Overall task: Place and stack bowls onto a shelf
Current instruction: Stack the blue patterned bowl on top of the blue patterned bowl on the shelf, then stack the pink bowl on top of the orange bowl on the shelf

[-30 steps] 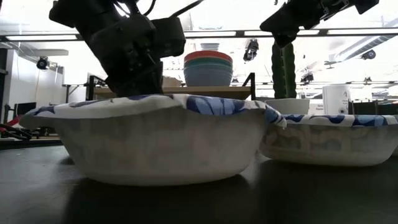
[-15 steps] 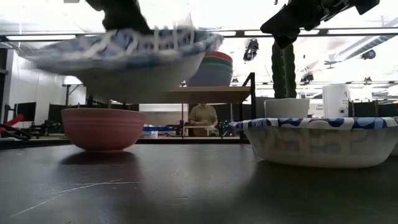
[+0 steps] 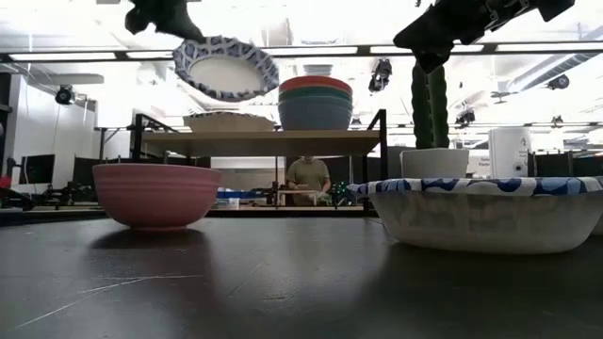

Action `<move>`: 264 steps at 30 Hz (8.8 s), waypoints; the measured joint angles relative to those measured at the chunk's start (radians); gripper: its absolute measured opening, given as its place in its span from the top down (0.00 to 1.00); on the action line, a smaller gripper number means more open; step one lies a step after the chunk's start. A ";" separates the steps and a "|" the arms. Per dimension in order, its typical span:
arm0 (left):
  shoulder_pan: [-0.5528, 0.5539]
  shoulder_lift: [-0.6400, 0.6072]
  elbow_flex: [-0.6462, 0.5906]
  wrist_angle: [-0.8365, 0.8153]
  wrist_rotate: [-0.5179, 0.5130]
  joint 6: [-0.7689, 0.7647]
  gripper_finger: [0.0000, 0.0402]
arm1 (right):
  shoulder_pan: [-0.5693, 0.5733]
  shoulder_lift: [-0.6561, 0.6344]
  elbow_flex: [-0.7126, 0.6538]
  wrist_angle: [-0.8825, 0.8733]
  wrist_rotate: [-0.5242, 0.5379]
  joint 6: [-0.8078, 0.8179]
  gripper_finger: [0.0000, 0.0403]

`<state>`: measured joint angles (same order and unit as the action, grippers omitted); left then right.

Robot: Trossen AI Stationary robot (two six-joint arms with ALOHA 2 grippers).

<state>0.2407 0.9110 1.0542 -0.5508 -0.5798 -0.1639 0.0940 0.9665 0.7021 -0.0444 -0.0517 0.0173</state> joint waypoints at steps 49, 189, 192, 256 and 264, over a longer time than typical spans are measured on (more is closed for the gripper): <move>-0.326 0.091 -0.076 -0.033 0.250 -0.258 0.67 | 0.000 0.032 0.048 -0.174 -0.001 0.235 0.98; -0.120 0.357 0.324 0.049 0.346 0.211 0.74 | 0.135 -0.111 0.077 -0.100 0.125 -0.142 0.84; -0.267 0.297 0.223 0.134 0.231 0.153 0.75 | 0.075 -0.093 0.116 -0.084 0.126 -0.142 0.88; -0.800 0.326 -0.131 0.457 -0.316 -0.001 0.77 | -0.402 0.340 0.670 -0.304 0.025 -0.138 0.98; -0.673 0.369 -0.093 0.524 -0.273 0.087 0.77 | -0.301 0.160 0.487 -0.292 0.028 -0.093 0.98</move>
<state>-0.4323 1.2797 0.9610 -0.0269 -0.8532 -0.0774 -0.2066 1.1261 1.1894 -0.3367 -0.0236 -0.0755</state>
